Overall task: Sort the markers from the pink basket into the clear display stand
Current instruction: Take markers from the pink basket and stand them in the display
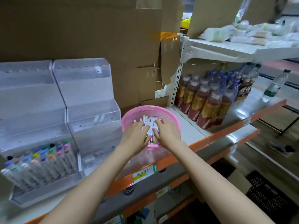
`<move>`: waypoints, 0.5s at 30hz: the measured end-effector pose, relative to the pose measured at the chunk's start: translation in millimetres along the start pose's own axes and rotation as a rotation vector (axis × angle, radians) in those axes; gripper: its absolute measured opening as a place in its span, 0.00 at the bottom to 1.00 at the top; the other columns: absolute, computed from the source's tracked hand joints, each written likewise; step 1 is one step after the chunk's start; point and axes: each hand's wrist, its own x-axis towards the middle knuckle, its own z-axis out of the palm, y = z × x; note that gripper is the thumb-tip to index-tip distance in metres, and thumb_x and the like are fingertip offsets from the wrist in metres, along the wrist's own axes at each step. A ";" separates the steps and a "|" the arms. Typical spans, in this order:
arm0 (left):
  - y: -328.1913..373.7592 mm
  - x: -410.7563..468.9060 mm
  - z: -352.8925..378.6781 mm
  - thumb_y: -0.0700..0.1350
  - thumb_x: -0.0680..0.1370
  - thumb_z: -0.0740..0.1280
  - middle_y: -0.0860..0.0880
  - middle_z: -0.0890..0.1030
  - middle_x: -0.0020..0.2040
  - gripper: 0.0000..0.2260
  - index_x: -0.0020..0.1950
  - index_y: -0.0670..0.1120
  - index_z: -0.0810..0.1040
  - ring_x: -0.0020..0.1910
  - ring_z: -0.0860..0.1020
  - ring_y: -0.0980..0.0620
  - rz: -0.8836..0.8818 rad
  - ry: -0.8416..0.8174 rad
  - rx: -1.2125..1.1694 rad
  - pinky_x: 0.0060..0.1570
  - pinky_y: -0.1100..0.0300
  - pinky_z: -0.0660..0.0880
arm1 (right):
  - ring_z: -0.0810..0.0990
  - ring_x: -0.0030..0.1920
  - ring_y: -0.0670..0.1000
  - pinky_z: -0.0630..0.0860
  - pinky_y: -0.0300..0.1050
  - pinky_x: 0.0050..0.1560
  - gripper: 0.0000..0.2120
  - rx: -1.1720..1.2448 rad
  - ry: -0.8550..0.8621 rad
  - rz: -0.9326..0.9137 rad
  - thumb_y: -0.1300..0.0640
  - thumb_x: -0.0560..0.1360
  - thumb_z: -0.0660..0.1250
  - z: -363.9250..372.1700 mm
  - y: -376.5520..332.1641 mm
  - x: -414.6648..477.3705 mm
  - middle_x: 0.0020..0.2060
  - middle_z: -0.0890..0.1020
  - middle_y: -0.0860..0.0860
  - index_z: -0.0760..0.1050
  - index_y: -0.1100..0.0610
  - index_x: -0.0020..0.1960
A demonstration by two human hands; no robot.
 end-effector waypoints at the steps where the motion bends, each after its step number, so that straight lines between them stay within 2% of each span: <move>1: 0.5 8.6 4.9 0.52 0.79 0.58 0.44 0.76 0.58 0.16 0.63 0.46 0.74 0.56 0.72 0.43 -0.031 -0.021 -0.008 0.55 0.51 0.70 | 0.73 0.58 0.58 0.68 0.49 0.49 0.17 0.009 -0.020 0.001 0.48 0.81 0.55 2.4 5.1 6.1 0.58 0.74 0.55 0.68 0.56 0.65; 7: -10.0 48.4 26.9 0.53 0.79 0.60 0.42 0.72 0.63 0.22 0.70 0.45 0.66 0.60 0.71 0.43 -0.229 -0.165 -0.048 0.56 0.50 0.71 | 0.74 0.58 0.59 0.70 0.49 0.49 0.19 0.022 -0.139 -0.012 0.52 0.79 0.59 15.2 24.5 40.0 0.59 0.74 0.58 0.67 0.58 0.68; 11: -19.1 58.0 40.9 0.52 0.79 0.58 0.42 0.72 0.65 0.22 0.70 0.44 0.66 0.61 0.71 0.43 -0.334 -0.200 -0.047 0.56 0.50 0.70 | 0.76 0.55 0.60 0.72 0.51 0.48 0.18 0.047 -0.190 -0.032 0.51 0.80 0.57 24.5 29.8 55.2 0.57 0.75 0.59 0.68 0.58 0.66; 15: -19.8 63.3 44.5 0.53 0.81 0.56 0.43 0.73 0.63 0.19 0.67 0.44 0.69 0.59 0.73 0.44 -0.346 -0.205 -0.015 0.53 0.51 0.72 | 0.77 0.53 0.60 0.72 0.49 0.45 0.17 0.042 -0.208 -0.050 0.51 0.81 0.56 28.8 32.5 66.0 0.55 0.76 0.59 0.68 0.58 0.65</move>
